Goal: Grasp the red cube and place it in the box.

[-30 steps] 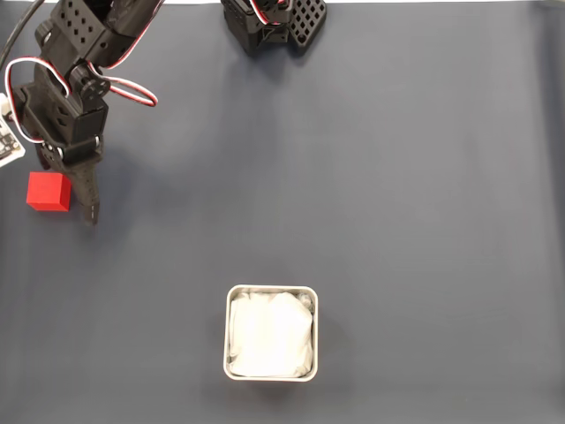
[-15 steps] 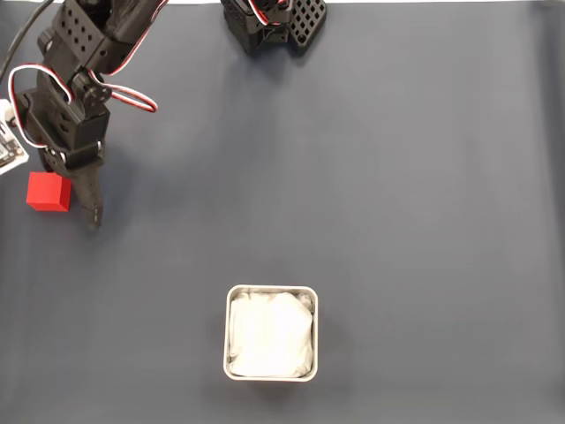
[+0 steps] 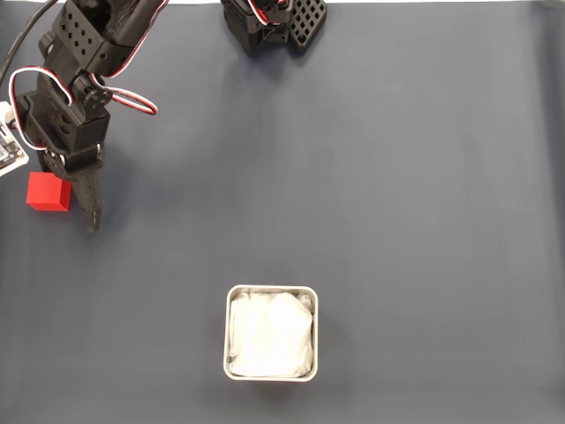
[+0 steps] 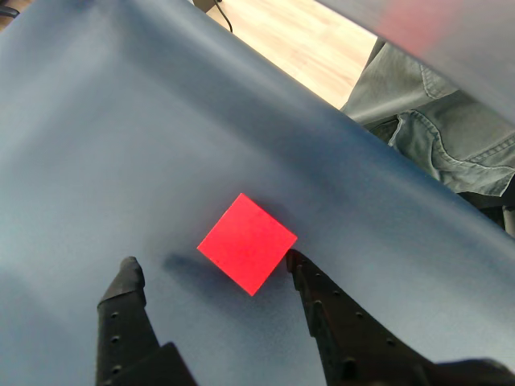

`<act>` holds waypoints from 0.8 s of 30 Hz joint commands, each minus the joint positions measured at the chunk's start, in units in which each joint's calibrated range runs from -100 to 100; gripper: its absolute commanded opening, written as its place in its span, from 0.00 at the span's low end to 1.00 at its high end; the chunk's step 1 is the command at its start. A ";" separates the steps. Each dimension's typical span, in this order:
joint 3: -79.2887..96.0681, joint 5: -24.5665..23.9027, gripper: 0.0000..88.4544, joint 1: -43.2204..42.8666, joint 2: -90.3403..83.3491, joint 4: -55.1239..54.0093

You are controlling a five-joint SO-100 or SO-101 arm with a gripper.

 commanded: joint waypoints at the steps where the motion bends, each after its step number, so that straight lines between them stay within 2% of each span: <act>1: -0.39 -0.05 0.46 -0.79 -0.58 -1.15; 24: -0.30 -0.73 0.47 -2.43 -1.36 -3.45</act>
